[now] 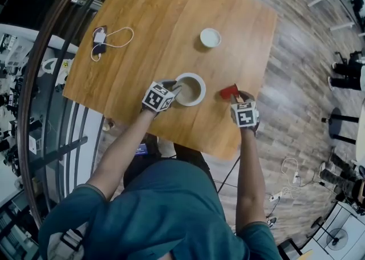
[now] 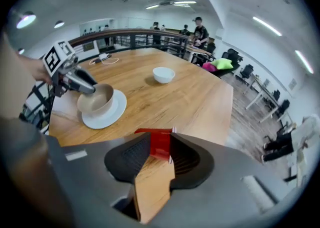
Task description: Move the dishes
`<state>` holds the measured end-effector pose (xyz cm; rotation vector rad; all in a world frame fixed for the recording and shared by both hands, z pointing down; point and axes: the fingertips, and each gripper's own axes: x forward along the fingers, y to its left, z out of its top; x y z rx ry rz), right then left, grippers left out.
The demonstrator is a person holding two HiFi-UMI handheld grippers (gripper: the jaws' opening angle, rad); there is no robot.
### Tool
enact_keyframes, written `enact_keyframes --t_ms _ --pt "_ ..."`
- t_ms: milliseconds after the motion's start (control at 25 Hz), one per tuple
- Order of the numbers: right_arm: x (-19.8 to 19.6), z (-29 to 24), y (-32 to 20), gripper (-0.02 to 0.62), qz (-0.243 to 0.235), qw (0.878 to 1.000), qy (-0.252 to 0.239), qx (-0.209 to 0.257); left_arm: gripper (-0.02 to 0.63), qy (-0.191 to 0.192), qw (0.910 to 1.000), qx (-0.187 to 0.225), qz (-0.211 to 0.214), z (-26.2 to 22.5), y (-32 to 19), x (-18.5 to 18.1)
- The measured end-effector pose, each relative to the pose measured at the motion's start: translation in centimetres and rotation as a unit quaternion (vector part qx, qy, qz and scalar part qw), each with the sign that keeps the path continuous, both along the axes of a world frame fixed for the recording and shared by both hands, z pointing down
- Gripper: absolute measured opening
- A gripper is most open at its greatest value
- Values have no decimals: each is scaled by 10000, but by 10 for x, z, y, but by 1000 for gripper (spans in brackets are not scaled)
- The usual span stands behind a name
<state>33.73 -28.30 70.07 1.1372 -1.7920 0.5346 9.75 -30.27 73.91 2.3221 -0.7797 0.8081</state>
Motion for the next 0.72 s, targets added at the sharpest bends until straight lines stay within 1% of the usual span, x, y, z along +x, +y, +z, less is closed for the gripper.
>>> enact_keyframes --t_ms 40,120,200,280,360,440,520,640,720 --pt "4 0 -3 115 203 9996 -185 1 107 -2 10000 -8 2 0 0 0" --pt "11 1 -7 130 579 9969 -538 -56 104 -2 10000 -25 -1 1 0 1" --pt "16 7 -7 141 820 9927 -839 -276 95 9 10000 -42 -19 1 -1 2" --pt "16 15 -6 140 846 9896 -1065 -465 90 15 10000 -50 -39 1 -2 2" --pt "16 19 -8 138 756 9899 -1098 -475 81 22 10000 -69 -51 2 -2 2" --pt "15 18 -10 127 629 9918 -1037 -405 74 17 9999 -89 -60 4 -3 2" --pt "16 13 -11 97 504 9948 -822 -321 63 4 9999 -118 -71 6 -3 2" --pt "18 4 -10 61 155 9997 -138 -111 50 -30 9998 -159 -91 8 -4 1" --pt "18 -1 -10 34 -196 9989 419 52 44 -43 9998 -168 -107 8 -4 1"
